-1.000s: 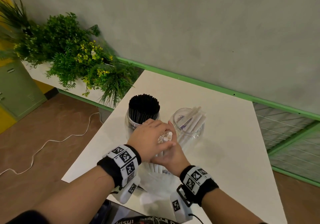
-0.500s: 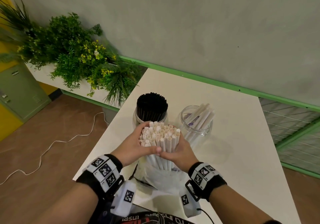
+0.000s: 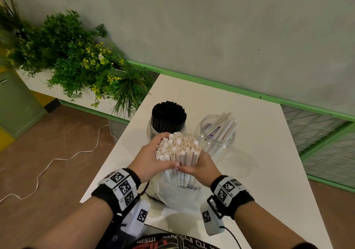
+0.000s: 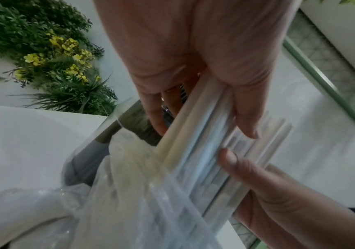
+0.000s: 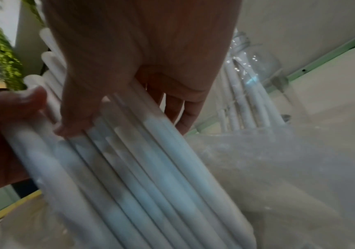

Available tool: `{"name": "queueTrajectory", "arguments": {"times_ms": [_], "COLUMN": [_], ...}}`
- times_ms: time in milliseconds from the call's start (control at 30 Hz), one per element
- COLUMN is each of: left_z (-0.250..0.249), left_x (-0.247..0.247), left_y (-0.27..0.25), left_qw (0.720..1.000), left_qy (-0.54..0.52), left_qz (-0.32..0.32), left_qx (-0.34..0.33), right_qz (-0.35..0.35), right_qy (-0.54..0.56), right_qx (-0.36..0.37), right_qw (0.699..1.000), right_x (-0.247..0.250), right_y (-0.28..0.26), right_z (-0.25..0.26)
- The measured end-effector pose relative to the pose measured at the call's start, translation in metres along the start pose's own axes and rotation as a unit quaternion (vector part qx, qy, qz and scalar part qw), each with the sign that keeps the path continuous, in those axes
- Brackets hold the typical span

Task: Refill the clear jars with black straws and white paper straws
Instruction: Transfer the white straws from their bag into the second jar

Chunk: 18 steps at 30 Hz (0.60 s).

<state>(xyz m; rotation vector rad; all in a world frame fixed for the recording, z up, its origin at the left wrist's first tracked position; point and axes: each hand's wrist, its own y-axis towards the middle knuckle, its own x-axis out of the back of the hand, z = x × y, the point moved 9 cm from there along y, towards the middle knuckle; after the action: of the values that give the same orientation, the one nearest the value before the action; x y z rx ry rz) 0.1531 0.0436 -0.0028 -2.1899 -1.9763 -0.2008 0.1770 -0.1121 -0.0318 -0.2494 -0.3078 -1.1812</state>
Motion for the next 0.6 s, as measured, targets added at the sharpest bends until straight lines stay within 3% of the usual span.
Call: {"name": "queueTrajectory", "arguments": {"times_ms": [200,333,467,600], "left_z": [-0.031,-0.044,-0.05,-0.047], "left_x": [-0.01,-0.021,-0.03,-0.025], "left_y": [0.008,0.018,0.02,0.02], "left_qw": [0.992,0.966,0.938,0.937], "left_qy": [0.097,0.213,0.292,0.297], "left_qz": [0.061,0.085,0.08,0.051], "left_qx": [-0.061,-0.12,-0.169,-0.177], "right_qz": [0.005,0.011,0.008,-0.025], "right_qy": [0.051,0.015,-0.001,0.007], "right_qx": [0.006,0.018,0.019,0.021], "right_qw": [0.999,1.0,1.0,0.999], "right_x": [0.011,0.012,0.013,0.025], "right_y": [-0.003,-0.001,-0.003,-0.007], "right_z": [0.007,0.016,0.02,0.025]}}
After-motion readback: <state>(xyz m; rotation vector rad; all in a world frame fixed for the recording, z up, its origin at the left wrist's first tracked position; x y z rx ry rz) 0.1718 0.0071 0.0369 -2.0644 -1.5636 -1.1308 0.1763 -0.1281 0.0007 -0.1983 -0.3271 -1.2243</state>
